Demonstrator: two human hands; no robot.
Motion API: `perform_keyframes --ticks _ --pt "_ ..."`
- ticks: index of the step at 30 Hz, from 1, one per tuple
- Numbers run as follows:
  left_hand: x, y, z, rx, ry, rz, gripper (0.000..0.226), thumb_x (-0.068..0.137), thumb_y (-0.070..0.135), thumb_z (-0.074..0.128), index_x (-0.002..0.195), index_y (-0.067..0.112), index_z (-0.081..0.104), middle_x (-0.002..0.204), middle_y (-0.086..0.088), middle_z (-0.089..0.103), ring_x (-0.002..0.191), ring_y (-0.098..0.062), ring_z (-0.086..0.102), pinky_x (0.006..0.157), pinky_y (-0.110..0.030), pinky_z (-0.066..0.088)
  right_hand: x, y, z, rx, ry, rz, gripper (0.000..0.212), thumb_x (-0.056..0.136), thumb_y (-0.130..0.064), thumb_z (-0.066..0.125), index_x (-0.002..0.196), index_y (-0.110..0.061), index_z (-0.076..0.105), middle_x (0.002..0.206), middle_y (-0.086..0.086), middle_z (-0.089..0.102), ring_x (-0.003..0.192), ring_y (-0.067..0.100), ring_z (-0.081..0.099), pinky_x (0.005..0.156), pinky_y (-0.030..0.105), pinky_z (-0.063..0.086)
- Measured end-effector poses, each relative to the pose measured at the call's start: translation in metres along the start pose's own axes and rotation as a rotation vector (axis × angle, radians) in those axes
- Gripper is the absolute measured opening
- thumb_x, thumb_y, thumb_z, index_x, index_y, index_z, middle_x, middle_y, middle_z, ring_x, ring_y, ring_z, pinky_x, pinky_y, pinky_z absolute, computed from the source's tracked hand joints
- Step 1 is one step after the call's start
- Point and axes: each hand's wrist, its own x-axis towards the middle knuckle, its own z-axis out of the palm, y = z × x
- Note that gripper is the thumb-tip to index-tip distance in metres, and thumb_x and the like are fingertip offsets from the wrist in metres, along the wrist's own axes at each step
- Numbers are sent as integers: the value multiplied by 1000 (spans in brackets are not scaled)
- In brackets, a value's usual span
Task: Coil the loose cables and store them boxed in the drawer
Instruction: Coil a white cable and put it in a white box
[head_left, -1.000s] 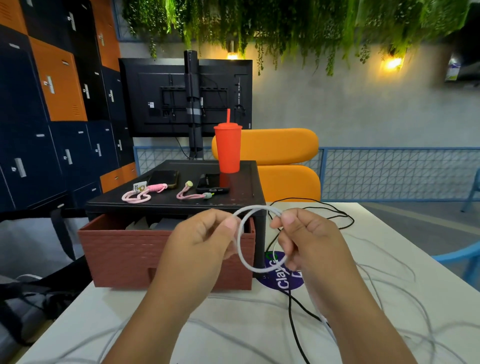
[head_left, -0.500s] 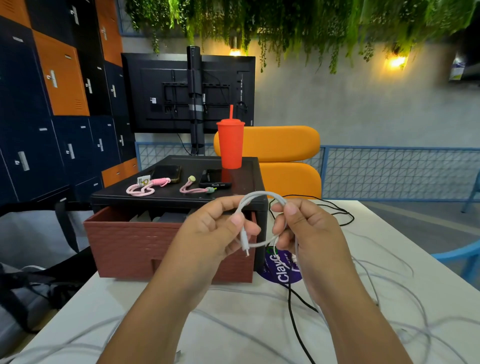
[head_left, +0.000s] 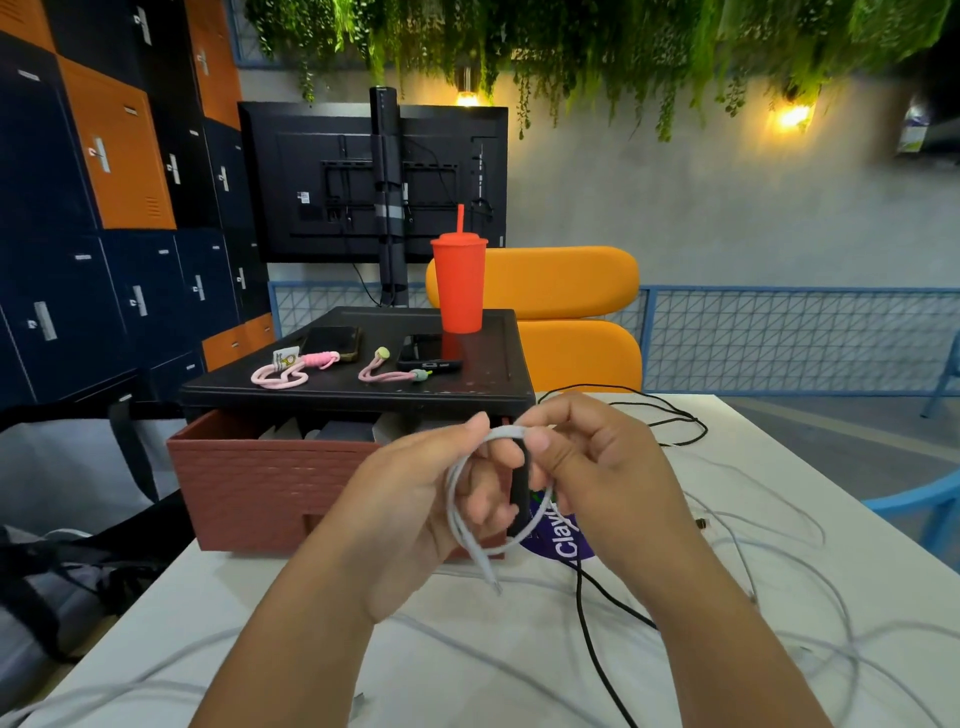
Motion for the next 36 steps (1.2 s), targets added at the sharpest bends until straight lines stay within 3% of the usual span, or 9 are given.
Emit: perform_keyframes --ticks 5,9,12,17,21,25,27,31,36 --pt "2 3 -6 -400 -85 28 34 84 27 48 81 4 73 41 6 27 34 -5 28 44 -21 45 3 7 -14 -168 88 16 25 87 -12 60 72 -32 62 58 -10 62 53 -3 52 52 6 36" --pt "5 8 -21 -564 -48 187 35 71 25 59 97 5 71 46 7 34 39 -6 36 57 -24 52 5 17 -41 -423 248 64 21 85 -19 63 69 -32 57 66 -9 61 60 -1 52 61 20 40" --pt "5 11 -27 -609 5 270 42 63 23 62 99 6 72 52 7 43 45 -6 45 70 -28 56 4 19 -52 -572 272 88 17 86 -17 63 75 -28 58 69 -14 57 63 1 50 59 17 35" --pt "2 14 -24 -604 112 418 42 78 21 51 114 5 63 62 7 58 60 -6 60 85 -33 54 6 19 -54 -772 176 103 13 89 -14 59 87 -10 72 85 4 62 78 19 54 68 30 39" --pt "2 12 -21 -469 191 540 31 95 17 34 119 10 53 72 4 69 77 -10 67 88 -30 53 5 11 -43 -834 -50 -48 18 87 -15 61 98 -20 74 82 -14 46 81 7 39 68 8 29" --pt "4 5 -18 -233 230 566 37 99 11 28 134 13 41 81 3 72 94 -13 67 84 -25 54 -1 1 -28 -908 -318 -143 18 90 -23 56 95 -29 73 86 -16 45 93 12 39 85 29 34" --pt "5 0 -17 -57 260 553 38 100 8 28 131 21 43 83 3 73 96 -13 67 86 -26 51 -2 -6 -22 -869 -359 -181 19 90 -25 56 97 -32 72 83 -21 42 90 9 37 84 27 31" --pt "9 -9 -20 426 262 460 42 99 8 34 114 46 43 79 8 70 76 -5 63 77 -24 45 1 -10 -24 -778 -323 -247 24 93 -28 49 95 -41 69 74 -22 41 83 5 38 77 25 30" --pt "9 -11 -20 554 98 343 38 99 8 35 112 39 51 62 6 58 59 -4 50 64 -14 44 1 -2 -33 -529 -115 -376 16 86 -33 49 97 -40 59 71 -14 49 74 0 49 65 11 36"
